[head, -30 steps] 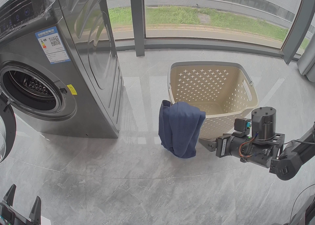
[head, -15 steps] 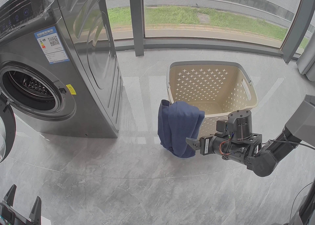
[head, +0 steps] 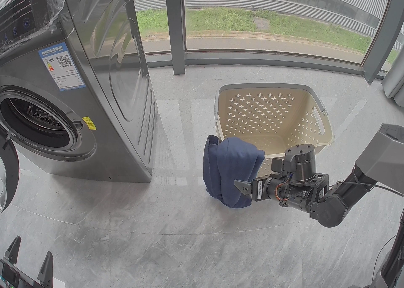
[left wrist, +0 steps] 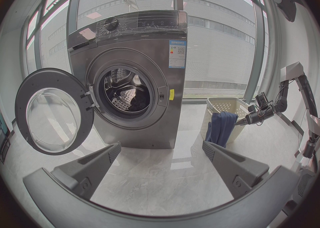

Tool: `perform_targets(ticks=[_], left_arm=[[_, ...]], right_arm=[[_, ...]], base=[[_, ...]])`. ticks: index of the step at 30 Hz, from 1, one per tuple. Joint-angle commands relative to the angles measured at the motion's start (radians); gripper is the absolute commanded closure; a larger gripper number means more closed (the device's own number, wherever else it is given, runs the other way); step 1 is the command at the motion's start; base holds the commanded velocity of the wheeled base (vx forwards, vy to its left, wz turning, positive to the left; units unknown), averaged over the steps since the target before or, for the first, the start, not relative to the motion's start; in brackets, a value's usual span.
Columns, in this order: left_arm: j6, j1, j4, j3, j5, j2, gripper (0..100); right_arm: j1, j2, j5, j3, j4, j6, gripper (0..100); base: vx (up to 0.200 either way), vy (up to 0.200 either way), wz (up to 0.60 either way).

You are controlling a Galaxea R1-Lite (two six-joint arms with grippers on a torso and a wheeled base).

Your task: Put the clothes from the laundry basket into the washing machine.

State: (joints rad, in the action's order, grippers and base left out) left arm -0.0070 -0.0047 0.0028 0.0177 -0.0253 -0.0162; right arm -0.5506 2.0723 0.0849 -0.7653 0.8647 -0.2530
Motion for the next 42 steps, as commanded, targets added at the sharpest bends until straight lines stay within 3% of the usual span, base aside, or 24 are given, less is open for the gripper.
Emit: perform_targets(ticks=[1, 23, 24, 35, 42], left_arm=[[-0.001, 0.0, 0.0, -0.018, -0.001, 0.012, 0], [-0.008, -0.001, 0.0, -0.016, 0.002, 0.012, 0], [-0.008, 0.0, 0.0, -0.016, 0.002, 0.01, 0], [-0.01, -0.001, 0.0, -0.016, 0.002, 0.012, 0], [-0.013, 0.0, 0.0, -0.016, 0.004, 0.012, 0]], right_arm=[[-0.002, 0.008, 0.001, -0.008, 0.0, 0.0, 0], [0.012, 0.138, -0.007, -0.183, 0.051, 0.032, 0], [0.012, 0.14, -0.011, -0.187, 0.051, 0.032, 100], [0.003, 0.104, -0.02, -0.137, 0.073, 0.029, 100], [-0.002, -0.181, -0.063, 0.001, 0.086, 0.017, 100]], base=[[0.0, 0.0, 0.0], [0.0, 0.0, 0.0], [0.0, 0.0, 0.0], [0.0, 0.0, 0.0], [0.0, 0.0, 0.0]])
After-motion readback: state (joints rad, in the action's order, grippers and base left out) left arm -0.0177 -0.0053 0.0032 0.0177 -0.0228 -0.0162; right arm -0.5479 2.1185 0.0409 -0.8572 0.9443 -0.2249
